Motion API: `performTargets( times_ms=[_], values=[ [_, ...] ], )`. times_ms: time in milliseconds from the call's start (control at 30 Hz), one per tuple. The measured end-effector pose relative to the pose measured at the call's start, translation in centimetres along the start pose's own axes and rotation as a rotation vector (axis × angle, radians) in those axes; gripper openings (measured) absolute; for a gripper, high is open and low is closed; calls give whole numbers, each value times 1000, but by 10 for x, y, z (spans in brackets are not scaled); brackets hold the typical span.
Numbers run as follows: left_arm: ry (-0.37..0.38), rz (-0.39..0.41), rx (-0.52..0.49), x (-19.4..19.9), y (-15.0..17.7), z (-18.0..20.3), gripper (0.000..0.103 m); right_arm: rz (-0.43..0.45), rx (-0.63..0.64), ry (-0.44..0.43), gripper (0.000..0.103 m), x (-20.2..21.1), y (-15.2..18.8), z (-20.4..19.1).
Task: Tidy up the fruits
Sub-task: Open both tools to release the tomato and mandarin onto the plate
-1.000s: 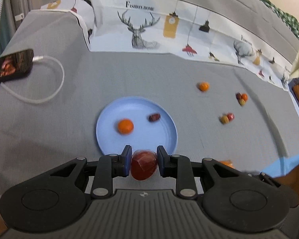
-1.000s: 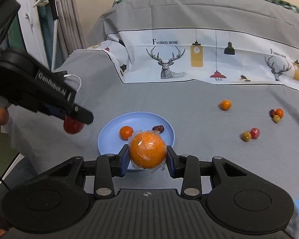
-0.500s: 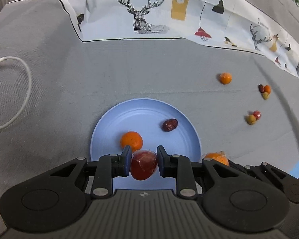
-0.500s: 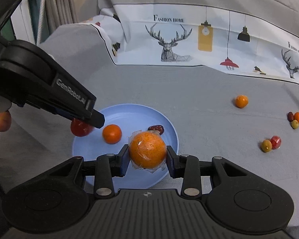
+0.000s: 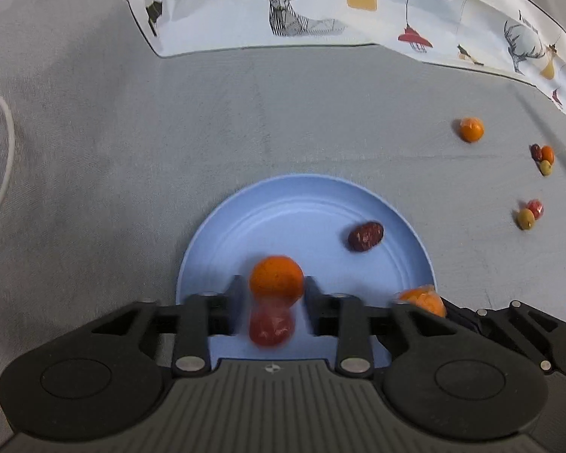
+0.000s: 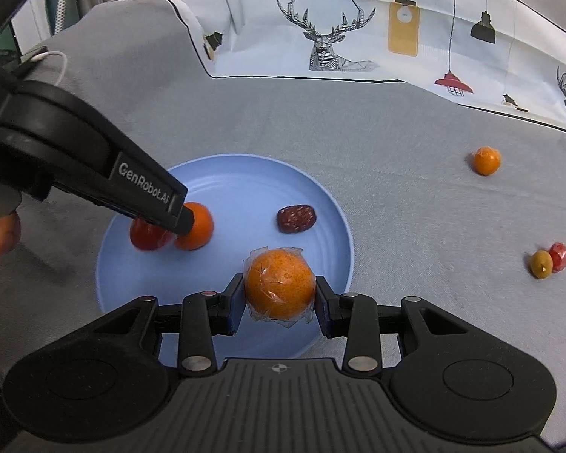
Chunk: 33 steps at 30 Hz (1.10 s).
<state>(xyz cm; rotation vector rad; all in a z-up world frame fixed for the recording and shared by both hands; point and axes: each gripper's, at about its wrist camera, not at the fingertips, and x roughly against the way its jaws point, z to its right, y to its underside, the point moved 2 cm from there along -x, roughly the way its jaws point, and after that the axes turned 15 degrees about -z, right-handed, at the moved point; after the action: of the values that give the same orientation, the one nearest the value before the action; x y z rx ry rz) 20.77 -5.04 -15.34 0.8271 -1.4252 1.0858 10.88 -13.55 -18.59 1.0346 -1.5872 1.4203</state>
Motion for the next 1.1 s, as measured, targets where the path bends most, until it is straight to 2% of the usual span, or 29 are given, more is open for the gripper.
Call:
performTargets(
  times_ms=[33, 67, 133, 200, 300, 433, 567, 733, 933, 1100],
  values=[
    [-2, 19, 3, 4, 0, 0, 79, 3, -5, -6, 46, 1, -2, 1],
    [-7, 49, 14, 10, 0, 0, 94, 4, -8, -17, 53, 3, -4, 1],
    [-14, 113, 30, 26, 5, -2, 103, 32, -13, -21, 81, 14, -4, 2],
    [-18, 119, 23, 38, 12, -2, 102, 64, 0, -7, 85, 29, 3, 0],
    [-27, 110, 29, 55, 31, -5, 102, 53, 19, -10, 91, 50, 20, -1],
    [-16, 68, 46, 72, 68, -11, 102, 14, 42, -70, 101, 81, 53, -5],
    [-15, 23, 56, 86, 107, -15, 103, 16, 68, -78, 102, 107, 81, -16],
    [-49, 71, 152, 111, 145, -29, 103, 116, 70, -25, 102, 138, 89, -25],
    [-68, 148, 135, 142, 170, -25, 103, 241, 74, 1, 102, 177, 106, -29],
    [-50, 192, 100, 162, 189, -7, 103, 301, 70, 15, 102, 201, 122, -30]
  ],
)
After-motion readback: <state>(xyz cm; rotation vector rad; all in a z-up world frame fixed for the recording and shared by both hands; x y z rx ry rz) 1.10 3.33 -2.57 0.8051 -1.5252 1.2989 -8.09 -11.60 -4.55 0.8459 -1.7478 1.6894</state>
